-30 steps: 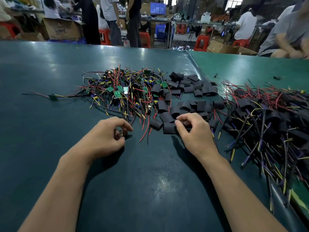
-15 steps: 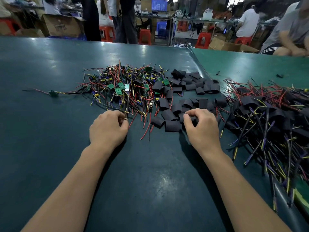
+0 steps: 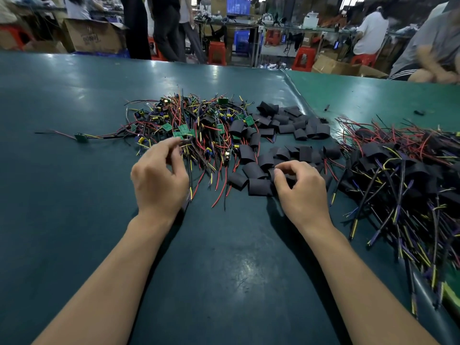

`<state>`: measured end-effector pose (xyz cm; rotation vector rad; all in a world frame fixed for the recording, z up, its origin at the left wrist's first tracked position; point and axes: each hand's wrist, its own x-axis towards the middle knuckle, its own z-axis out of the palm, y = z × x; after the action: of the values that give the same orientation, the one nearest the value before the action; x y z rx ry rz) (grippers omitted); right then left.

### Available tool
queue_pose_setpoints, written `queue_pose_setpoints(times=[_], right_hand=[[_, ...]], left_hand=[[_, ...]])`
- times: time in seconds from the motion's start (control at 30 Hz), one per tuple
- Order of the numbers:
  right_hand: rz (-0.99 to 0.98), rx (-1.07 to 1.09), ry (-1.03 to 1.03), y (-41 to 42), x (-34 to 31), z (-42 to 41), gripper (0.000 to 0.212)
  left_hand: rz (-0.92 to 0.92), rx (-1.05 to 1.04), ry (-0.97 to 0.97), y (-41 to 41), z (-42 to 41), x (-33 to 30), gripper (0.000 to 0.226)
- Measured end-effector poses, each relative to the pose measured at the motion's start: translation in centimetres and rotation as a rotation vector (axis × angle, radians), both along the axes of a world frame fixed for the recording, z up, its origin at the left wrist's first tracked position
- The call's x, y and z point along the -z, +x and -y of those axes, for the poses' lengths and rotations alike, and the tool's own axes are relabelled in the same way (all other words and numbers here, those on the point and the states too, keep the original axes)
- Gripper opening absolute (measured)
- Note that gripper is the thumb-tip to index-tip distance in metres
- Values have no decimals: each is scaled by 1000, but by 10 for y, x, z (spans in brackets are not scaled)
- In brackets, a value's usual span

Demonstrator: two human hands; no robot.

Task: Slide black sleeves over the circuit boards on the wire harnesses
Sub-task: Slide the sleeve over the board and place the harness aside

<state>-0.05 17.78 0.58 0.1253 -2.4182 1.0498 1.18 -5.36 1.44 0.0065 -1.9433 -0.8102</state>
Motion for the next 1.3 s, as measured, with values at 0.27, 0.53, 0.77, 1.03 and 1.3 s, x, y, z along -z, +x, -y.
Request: queue_pose_setpoints(times=[0.27, 0.53, 0.77, 1.03, 1.3], right_hand=[[3, -224, -79, 0, 2, 8, 69], [-5, -64, -380, -10, 2, -7, 37], [2, -179, -36, -8, 8, -1, 29], [-89, 14, -881, -16, -9, -24, 21], [40, -19, -1255, -13, -20, -24, 6]], left_hand=[[-151, 545, -279, 17, -30, 2, 24], [-136, 638, -252, 18, -32, 1, 20], [-195, 677, -298, 24, -41, 2, 22], [287, 581, -388, 7, -31, 13, 22], [483, 600, -651, 5, -43, 21, 36]])
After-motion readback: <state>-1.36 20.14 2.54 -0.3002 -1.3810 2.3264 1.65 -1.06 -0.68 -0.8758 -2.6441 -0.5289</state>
